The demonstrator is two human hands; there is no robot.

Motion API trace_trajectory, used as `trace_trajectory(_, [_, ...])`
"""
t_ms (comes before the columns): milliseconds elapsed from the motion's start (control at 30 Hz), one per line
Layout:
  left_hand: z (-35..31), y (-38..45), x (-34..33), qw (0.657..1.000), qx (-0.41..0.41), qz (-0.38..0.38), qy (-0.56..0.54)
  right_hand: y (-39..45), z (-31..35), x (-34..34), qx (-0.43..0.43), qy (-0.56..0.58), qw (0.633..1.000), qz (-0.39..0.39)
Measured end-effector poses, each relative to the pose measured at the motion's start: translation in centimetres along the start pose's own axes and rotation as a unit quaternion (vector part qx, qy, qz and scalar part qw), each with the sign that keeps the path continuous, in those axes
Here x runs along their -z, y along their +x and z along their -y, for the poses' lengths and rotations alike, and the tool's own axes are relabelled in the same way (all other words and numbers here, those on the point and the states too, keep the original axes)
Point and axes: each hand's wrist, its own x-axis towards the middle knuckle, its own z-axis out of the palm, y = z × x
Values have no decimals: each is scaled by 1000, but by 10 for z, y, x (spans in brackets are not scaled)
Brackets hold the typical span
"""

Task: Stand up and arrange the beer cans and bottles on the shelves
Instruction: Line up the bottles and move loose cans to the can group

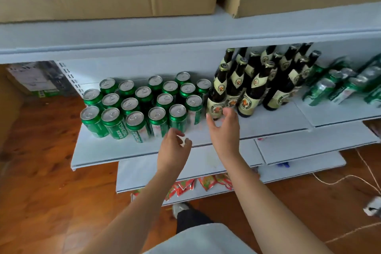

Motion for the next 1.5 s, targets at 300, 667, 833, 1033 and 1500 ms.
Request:
trace_trajectory(300, [-130,-68,-150,947,-238,200,-83,15,-74,199,-29,21,983,-180])
trace_trajectory(667, [-247,-50,-336,946,-220,216,-103,137,-235,329,-57,90,975,-196])
trace_trajectory(833, [-298,-34,-434,964,-151,212,-62,231,-308,387,-45,53,988,-138])
trace_trajectory(1033, [-346,6,-512,983,-90,161,-15,320,-390,428,-87,-14,988,-123])
trace_trajectory(1500, [-397,67,-611,999,24,25,-38,385,-437,407,64,-30,985,-155])
